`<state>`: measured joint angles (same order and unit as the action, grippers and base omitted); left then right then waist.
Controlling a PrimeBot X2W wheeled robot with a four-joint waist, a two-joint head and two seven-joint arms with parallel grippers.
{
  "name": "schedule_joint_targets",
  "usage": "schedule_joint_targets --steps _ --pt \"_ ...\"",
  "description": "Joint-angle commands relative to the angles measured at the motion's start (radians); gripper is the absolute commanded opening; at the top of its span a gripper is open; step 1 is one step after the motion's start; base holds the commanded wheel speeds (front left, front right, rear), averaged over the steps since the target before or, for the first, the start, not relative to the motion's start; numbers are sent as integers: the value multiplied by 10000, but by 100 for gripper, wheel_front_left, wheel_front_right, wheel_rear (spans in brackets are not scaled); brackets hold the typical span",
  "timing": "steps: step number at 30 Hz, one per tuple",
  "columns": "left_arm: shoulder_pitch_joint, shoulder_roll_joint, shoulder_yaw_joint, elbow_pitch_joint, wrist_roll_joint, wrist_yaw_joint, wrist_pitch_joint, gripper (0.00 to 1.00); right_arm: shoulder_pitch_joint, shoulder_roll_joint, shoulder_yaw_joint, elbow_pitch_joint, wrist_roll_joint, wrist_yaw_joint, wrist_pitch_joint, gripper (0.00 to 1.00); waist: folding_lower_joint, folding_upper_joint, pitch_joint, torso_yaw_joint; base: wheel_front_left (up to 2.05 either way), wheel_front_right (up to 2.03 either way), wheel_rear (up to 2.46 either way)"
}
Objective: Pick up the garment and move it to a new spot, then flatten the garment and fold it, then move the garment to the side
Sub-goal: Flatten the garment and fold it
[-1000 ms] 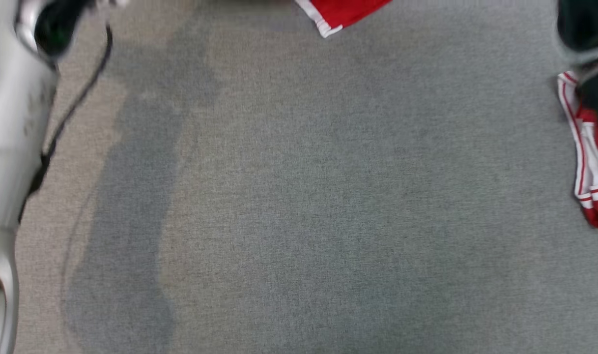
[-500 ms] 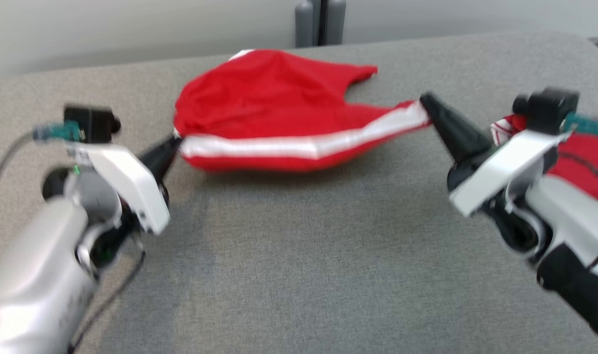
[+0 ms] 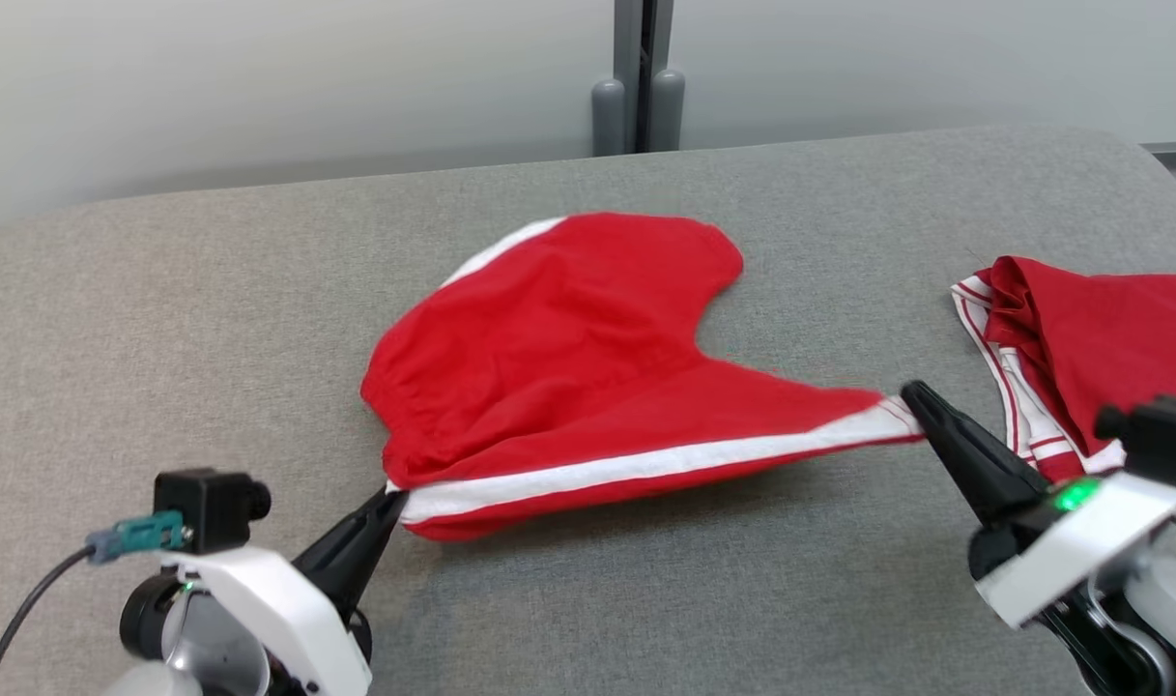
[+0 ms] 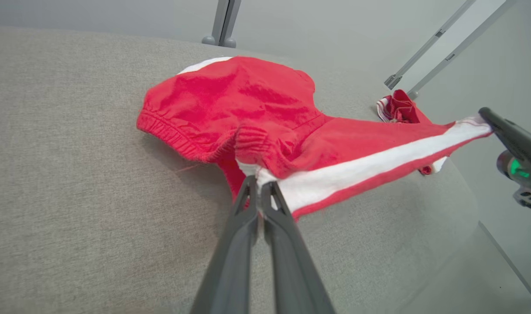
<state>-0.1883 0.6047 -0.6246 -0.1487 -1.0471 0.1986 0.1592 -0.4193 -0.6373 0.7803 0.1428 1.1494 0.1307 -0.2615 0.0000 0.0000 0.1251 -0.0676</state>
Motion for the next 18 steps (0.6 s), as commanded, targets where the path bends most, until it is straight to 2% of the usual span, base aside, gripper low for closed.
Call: schedule_joint_targets --steps 1,6,10,14,15,18 --pt "135 97 69 -148 -12 109 3 0 191 -125 -138 -108 -104 2 -40 0 0 0 -4 41 0 0 0" --pt "839 386 130 -1505 3 797 22 0 1476 -373 -1283 -1080 -554 2 252 0 0 0 -39 127 0 0 0" --pt "1201 432 181 -2111 -86 1139 -21 0 2352 -209 -2309 -1846 -935 2 800 0 0 0 -48 200 0 0 0" --pt "1138 392 319 -2109 -130 1210 -112 0 2764 220 -3315 -2460 -1442 2 1472 0 0 0 71 286 0 0 0" --pt "909 233 455 -1977 -299 1117 -131 0 2622 560 -3671 -2638 -1635 2 1803 0 0 0 219 320 0 0 0" --pt "485 69 615 -1534 -393 991 -185 0 2076 977 -4043 -2549 -1990 2 2293 0 0 0 505 425 0 0 0"
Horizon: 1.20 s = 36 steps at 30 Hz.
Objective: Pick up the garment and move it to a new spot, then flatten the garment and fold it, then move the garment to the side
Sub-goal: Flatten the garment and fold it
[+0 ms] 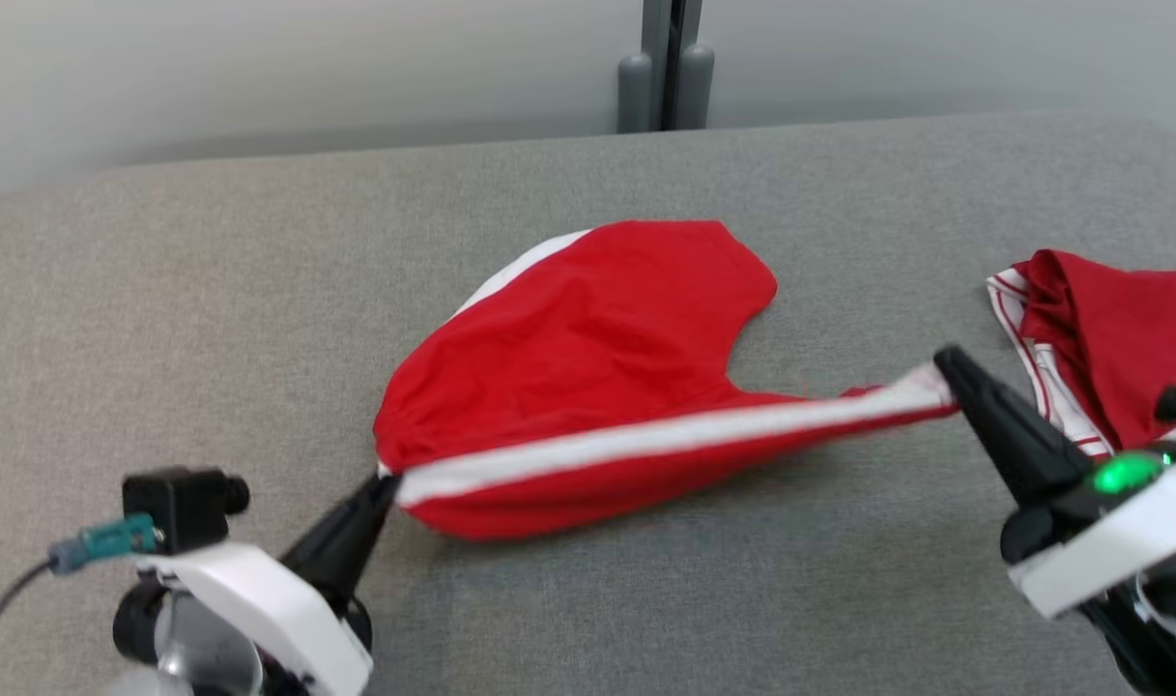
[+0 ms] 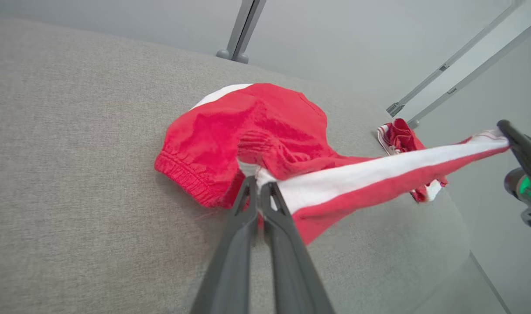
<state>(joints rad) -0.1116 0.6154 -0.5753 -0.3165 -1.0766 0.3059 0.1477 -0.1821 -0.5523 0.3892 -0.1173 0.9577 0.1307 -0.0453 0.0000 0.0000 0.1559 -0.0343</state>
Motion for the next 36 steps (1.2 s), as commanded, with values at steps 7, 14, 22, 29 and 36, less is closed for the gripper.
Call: schedule_joint_targets --steps 7,14,22,29,36 --pt "-1444 -721 500 1386 15 -266 -569 0 -2385 710 -252 1283 -243 2 614 0 0 0 1202 415 0 0 0" --pt "-2549 -1883 627 2316 181 -395 -1460 0 -4711 902 355 2930 -8 2 420 0 0 0 2318 991 0 0 0" --pt "-3503 -2905 715 3267 160 -698 -2157 0 -6648 990 1392 4547 138 2 117 0 0 0 3119 1550 0 0 0" --pt "-4266 -3506 834 4181 -36 -993 -2421 0 -8172 934 2246 5915 278 2 -237 0 0 0 3762 1969 0 0 0" --pt "-4737 -3778 769 4737 -108 -1366 -2494 0 -9159 954 2995 6824 531 2 -852 0 0 0 4204 2188 0 0 0"
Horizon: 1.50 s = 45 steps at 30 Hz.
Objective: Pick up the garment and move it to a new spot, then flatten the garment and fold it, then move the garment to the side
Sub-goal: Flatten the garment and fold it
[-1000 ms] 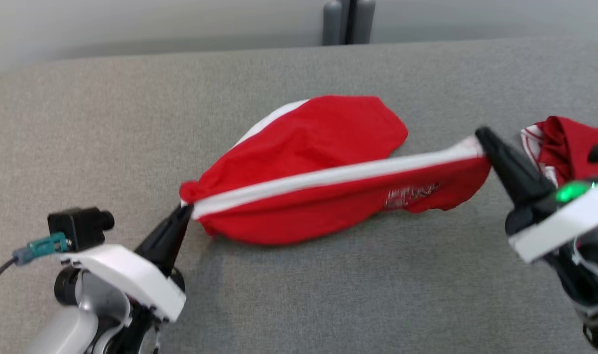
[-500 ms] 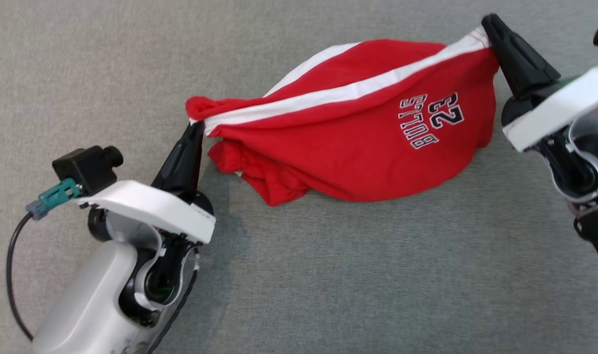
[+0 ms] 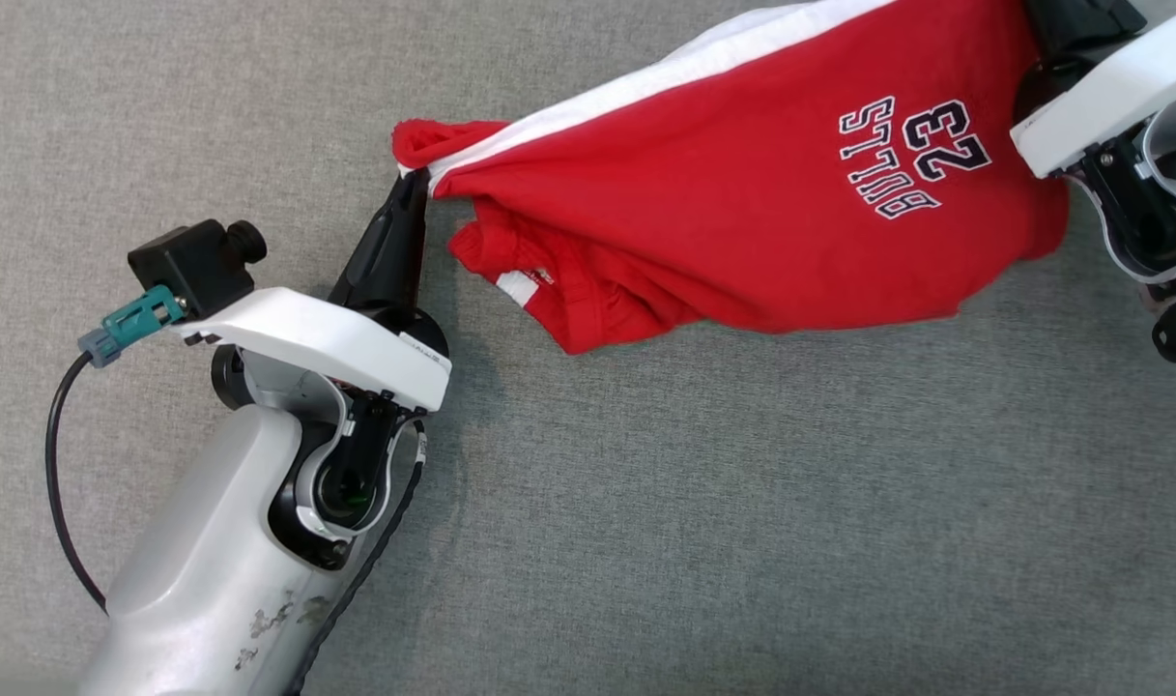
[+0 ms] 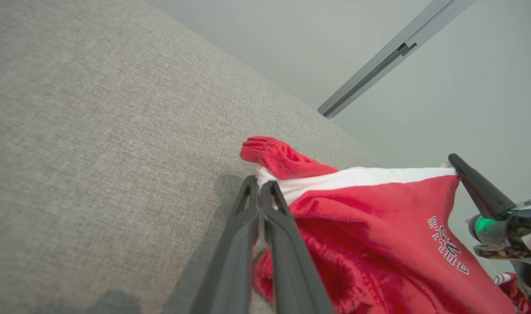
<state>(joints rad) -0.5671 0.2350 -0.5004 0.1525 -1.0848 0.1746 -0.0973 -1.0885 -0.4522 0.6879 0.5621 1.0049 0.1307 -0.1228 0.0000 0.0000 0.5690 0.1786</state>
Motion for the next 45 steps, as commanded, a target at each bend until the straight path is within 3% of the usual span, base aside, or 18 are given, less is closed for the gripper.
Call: schedule_joint_targets --steps 1,7,8,9,10,11,12,13,25,37,45 --pt "-253 11 -10 66 -4 -83 -20 0 -189 -34 141 142 105 2 -167 0 0 0 109 72 0 0 0" --pt "-428 -3 -160 7 39 -226 125 0 -596 75 962 723 374 2 -469 0 0 0 183 105 0 0 0" --pt "-425 0 -191 -33 18 -266 170 0 -644 100 1094 832 429 2 -525 5 0 0 173 105 0 0 0" --pt "-410 5 -219 -77 2 -256 198 0 -678 127 1214 906 498 2 -582 41 0 0 156 103 0 0 0" --pt "-390 24 -230 -107 6 -257 223 21 -694 161 1317 963 575 2 -639 78 0 0 124 98 0 0 0" --pt "-368 63 -258 -149 46 -271 216 48 -713 194 1438 1019 658 2 -684 100 0 0 82 89 0 0 0" --pt "-324 99 -269 -182 69 -270 237 91 -719 225 1548 1075 748 2 -758 100 0 0 25 73 0 0 0" --pt "-269 142 -280 -218 85 -263 251 100 -713 249 1658 1128 837 2 -804 100 0 0 -42 52 0 0 0" --pt "678 869 -220 -515 11 14 498 100 34 221 2203 1012 1576 2 -1423 100 0 0 -1483 -257 0 0 0" --pt "1740 2101 -894 -1102 -546 330 2681 100 1188 102 2768 941 1989 2 -1431 100 0 0 -3147 -620 0 0 0" --pt "2369 2207 -793 -1494 -569 508 2440 100 2012 -24 2421 919 2215 2 -1430 100 0 0 -3753 -641 0 0 0"
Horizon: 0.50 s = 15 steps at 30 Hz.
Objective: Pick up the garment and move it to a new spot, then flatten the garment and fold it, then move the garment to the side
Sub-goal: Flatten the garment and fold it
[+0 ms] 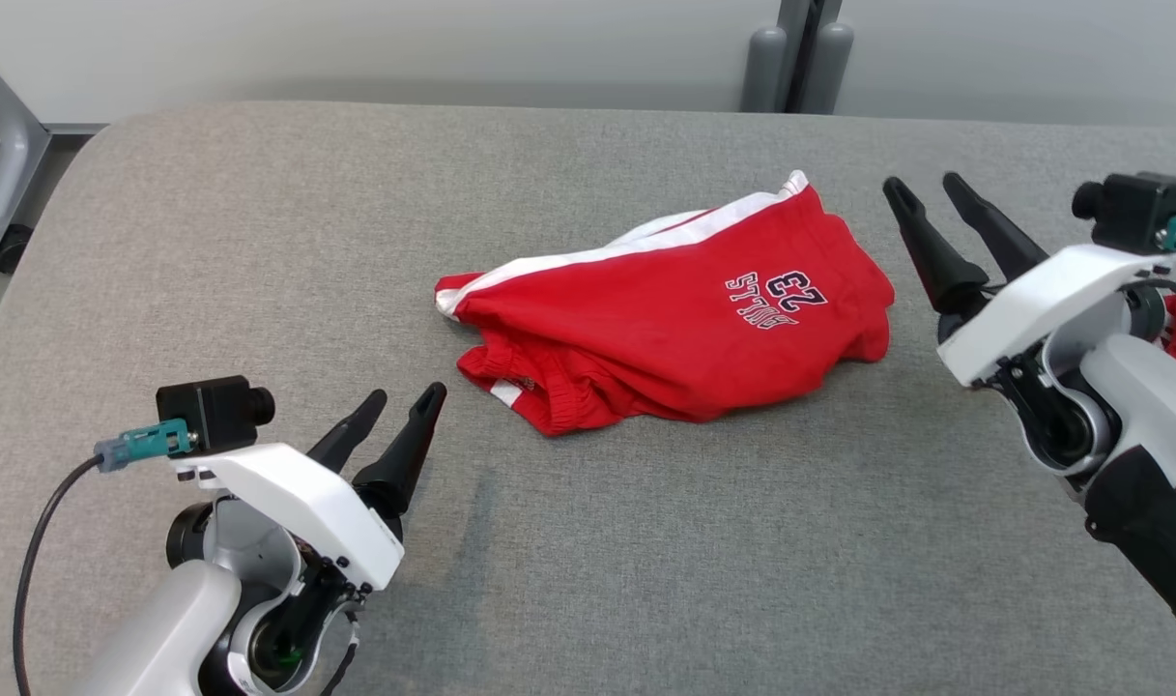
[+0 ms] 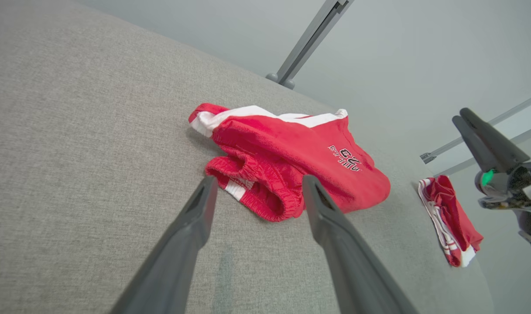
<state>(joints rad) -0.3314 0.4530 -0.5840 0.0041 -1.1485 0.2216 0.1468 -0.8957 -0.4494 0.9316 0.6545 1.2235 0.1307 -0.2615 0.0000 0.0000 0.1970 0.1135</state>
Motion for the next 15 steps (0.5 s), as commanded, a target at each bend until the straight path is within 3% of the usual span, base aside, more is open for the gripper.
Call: schedule_joint_targets --steps 1,7,15 --pt "84 -29 83 -35 123 69 -162 100 203 -74 -96 42 32 2 -44 100 0 0 -67 40 0 0 0" --pt "524 -386 164 -43 344 60 -1145 100 627 -234 -619 554 -114 2 -44 100 0 0 -105 461 0 0 0" --pt "1020 -785 66 106 641 -109 -2088 100 388 -619 -538 1681 358 2 226 100 0 0 121 1573 0 0 0"
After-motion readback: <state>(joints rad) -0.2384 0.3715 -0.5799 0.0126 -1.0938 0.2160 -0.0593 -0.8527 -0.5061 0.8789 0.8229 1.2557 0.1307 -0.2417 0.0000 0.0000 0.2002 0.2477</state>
